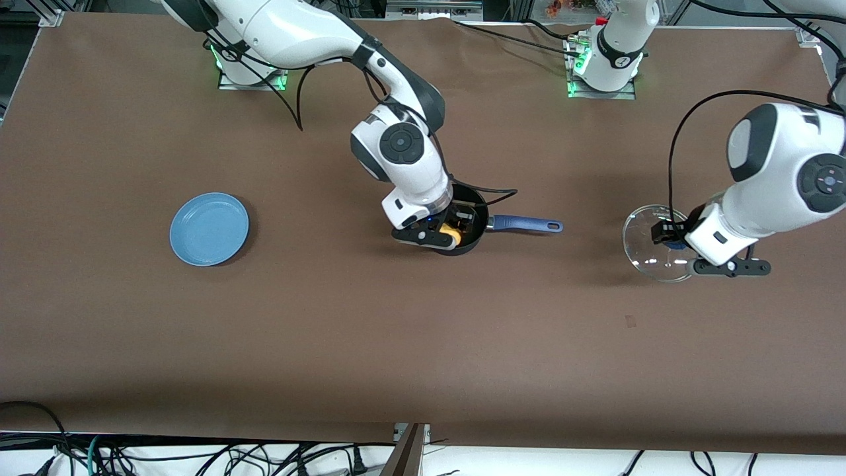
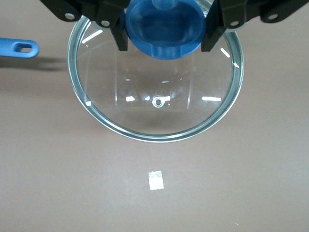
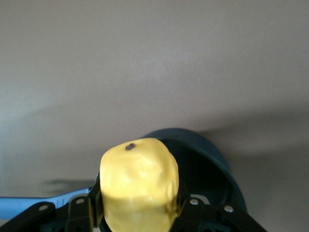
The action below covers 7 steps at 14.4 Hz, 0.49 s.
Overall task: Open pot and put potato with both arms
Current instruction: 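Set the lid down with the left gripper while the right gripper drops the potato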
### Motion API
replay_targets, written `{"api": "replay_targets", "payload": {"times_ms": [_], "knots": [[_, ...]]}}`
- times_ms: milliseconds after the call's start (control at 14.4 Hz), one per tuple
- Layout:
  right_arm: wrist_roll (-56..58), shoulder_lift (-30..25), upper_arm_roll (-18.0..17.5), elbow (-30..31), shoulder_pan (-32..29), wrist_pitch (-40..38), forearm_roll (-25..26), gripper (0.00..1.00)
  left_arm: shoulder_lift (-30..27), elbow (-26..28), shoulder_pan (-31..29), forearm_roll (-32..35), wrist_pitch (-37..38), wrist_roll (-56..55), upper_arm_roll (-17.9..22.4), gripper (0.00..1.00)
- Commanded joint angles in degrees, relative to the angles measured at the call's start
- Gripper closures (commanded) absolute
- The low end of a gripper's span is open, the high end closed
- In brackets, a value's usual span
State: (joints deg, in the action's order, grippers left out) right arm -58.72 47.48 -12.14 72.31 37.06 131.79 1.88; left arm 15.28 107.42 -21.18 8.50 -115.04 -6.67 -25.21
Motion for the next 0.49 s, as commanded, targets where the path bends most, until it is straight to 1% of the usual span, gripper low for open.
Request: {"api": "replay_targets", "payload": {"times_ms": [0, 69, 139, 277, 416], "knots": [[-1.57, 2.52, 0.45, -2.18, 1.96, 0.04, 0.84, 0.64, -5.87, 14.53, -1.4, 0.64, -12.88, 1.49, -0.54, 0.39], [-1.49, 2.96, 0.45, -2.18, 1.96, 0.04, 0.84, 0.64, -6.31, 17.97, -1.75, 0.98, -16.5, 1.57, -0.54, 0.38], [-1.49, 3.23, 0.45, -2.18, 2.05, 0.04, 0.75, 0.64, -6.49, 19.74, -2.1, 2.47, -18.71, 1.58, -0.54, 0.38], [-1.4, 3.49, 0.45, -1.74, 2.49, -0.13, 0.75, 0.64, -5.45, 20.72, -3.95, 4.5, -19.87, 1.66, -0.62, 0.38], [-1.22, 3.49, 0.45, -1.74, 2.49, -0.66, 0.75, 0.62, -4.56, 22.3, -4.74, 4.86, -22.33, 1.75, -0.54, 0.33]]}}
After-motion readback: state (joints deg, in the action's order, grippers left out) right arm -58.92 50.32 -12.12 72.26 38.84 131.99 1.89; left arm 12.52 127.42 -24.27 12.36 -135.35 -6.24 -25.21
